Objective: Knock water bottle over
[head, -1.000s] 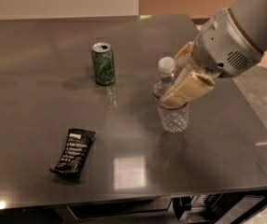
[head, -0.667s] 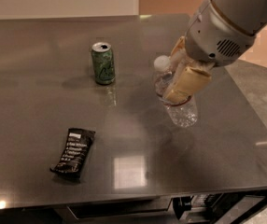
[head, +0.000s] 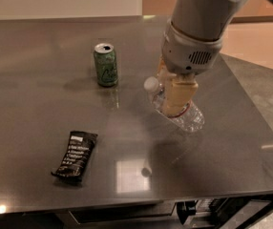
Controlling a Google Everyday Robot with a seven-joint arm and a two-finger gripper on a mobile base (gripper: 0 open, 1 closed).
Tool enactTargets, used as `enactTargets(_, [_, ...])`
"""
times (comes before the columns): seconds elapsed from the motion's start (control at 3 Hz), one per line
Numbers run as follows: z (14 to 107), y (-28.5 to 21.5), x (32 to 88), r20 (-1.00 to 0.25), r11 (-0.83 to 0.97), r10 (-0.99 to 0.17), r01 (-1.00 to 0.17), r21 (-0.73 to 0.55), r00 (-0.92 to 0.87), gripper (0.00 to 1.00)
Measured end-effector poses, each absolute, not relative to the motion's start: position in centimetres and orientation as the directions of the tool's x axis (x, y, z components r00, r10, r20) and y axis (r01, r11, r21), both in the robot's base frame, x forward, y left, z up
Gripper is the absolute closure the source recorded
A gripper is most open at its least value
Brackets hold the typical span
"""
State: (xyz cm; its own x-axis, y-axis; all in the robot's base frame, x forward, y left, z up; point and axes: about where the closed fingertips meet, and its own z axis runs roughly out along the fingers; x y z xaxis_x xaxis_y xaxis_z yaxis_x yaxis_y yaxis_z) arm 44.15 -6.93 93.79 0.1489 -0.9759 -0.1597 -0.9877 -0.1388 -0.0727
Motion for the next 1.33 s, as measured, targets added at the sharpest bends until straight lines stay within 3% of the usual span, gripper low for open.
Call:
enactTargets(0.33, [92.0,-6.0,44.6,-0.081,-0.210,-0.974,-0.976,-0.056,0.214,1.00])
enactTargets(1.33, [88.7,-3.7,44.4,0.061,-0.332,-0.942,-0.943,-0.039,0.329,0.35])
